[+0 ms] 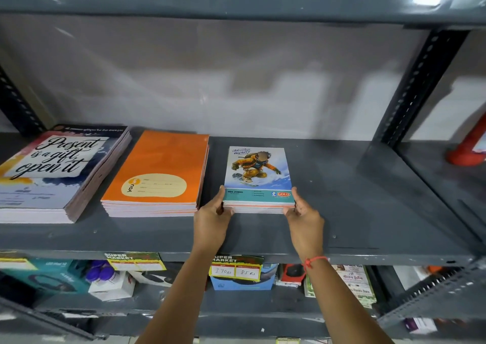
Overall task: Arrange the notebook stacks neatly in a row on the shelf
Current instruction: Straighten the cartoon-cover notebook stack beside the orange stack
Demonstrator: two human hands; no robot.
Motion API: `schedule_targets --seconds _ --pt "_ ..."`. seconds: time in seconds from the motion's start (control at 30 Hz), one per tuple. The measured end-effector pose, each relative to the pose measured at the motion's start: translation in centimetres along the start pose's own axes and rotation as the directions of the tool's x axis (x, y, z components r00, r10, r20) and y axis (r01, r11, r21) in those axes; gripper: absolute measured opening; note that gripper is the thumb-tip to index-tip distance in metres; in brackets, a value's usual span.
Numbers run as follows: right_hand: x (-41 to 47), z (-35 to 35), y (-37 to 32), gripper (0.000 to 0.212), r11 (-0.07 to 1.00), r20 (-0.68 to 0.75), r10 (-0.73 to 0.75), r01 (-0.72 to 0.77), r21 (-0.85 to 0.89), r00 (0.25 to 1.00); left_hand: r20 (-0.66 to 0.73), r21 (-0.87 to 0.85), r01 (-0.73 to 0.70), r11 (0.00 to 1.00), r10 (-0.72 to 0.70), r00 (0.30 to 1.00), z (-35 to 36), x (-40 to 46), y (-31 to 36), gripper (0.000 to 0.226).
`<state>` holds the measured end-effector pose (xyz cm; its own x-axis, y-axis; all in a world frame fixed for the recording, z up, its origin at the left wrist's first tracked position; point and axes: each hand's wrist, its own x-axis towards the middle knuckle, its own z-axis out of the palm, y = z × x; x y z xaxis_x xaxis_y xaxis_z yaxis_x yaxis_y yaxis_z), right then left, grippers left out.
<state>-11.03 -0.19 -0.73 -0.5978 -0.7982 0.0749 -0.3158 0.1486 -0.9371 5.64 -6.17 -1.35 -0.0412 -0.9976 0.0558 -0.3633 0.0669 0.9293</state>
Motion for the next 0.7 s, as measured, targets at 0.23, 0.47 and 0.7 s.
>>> schedule_targets --seconds 0.23,0.47,0.7 --pt "-0.19 0.33 -0.25 0.046 0.998 -0.071 -0.014 0.009 -0.060 0.997 -0.055 0.032 0.014 0.999 -0.013 0.998 0.09 0.16 0.04 0.049" --pt "-0.27 0.35 -0.24 0.044 0.997 -0.086 -0.029 0.023 -0.067 0.996 -0.050 0.023 0.002 1.000 -0.001 0.999 -0.16 0.24 0.06 0.047" --pt "-0.14 0.10 0.08 0.045 1.000 -0.042 0.004 -0.004 0.003 0.999 -0.026 -0.062 0.034 0.998 -0.036 0.999 -0.04 0.44 -0.34 0.044"
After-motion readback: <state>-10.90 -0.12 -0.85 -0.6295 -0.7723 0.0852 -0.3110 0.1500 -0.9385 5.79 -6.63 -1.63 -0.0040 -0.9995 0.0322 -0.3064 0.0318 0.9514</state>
